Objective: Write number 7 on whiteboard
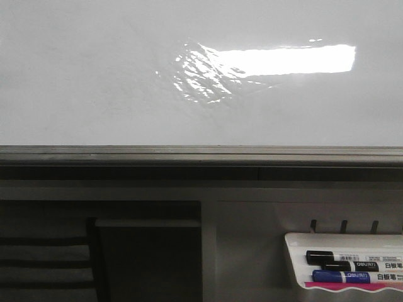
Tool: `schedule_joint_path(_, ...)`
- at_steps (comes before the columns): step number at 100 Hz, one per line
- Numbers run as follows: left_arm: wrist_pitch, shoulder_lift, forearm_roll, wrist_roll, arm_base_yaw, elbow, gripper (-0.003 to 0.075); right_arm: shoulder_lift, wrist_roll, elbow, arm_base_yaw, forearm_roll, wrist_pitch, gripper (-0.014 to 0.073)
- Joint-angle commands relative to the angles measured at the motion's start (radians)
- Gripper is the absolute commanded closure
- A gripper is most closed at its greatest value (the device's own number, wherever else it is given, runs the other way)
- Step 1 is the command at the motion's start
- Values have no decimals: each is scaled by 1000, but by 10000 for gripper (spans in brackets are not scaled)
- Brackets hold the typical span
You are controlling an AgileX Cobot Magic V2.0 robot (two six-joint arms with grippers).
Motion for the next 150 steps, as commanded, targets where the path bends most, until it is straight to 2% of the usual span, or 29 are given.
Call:
schedule_joint_path(1, -77, 52, 11, 0, 19, -69, 321, 17, -5, -34, -5, -4, -85, 177)
schedule_joint_path(30, -83, 221, 26, 15, 24, -149, 321, 17, -5, -34, -5, -4, -85, 177)
schedule_joint_path(72, -128, 279, 31, 45, 21, -151, 329, 17, -5, -34, -5, -4, -85, 177)
schedule_joint_path(118, -158, 282, 40, 48, 20, -151, 512, 17, -5, -34, -5, -4, -85, 177)
schedule_joint_path(150, -158, 282, 40, 48, 20, -151, 598, 17, -5, -34, -5, -4, -85, 177)
